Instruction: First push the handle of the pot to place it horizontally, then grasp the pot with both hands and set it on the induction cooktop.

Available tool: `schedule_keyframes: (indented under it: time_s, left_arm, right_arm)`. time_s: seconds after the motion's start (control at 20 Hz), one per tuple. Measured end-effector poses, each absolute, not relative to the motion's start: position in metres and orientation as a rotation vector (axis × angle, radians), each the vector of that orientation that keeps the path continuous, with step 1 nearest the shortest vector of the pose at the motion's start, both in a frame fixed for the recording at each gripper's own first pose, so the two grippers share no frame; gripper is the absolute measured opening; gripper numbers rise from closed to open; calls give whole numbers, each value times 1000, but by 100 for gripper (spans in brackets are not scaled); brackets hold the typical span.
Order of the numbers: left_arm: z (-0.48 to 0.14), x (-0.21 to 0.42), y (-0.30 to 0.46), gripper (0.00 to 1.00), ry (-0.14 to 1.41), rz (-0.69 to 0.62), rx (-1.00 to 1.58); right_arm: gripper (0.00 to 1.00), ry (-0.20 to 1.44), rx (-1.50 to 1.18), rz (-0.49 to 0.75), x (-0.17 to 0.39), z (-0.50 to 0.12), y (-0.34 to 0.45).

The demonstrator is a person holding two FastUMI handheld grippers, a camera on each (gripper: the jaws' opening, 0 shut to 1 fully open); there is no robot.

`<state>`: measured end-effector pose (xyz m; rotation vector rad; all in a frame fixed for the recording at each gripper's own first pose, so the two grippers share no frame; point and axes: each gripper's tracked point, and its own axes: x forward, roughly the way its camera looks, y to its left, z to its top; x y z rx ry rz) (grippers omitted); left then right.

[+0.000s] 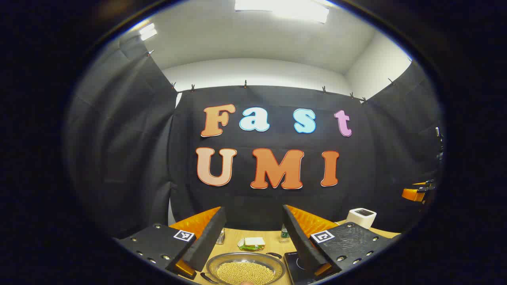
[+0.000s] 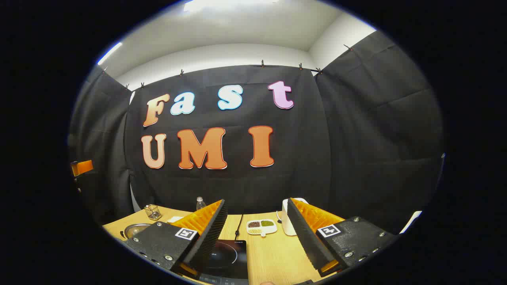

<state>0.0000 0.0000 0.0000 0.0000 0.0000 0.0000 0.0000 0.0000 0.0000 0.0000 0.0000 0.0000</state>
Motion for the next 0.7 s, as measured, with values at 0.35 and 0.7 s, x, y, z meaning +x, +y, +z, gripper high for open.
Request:
schedule_keyframes:
  time_s: [0.35, 0.7]
  left_arm:
    - [-17, 5, 7, 89, 31, 14, 10]
    - [-28, 5, 2, 90, 43, 7, 12]
  right_arm:
    - [100, -17, -29, -3, 0, 9, 5]
    - [95, -13, -31, 12, 0, 6, 10]
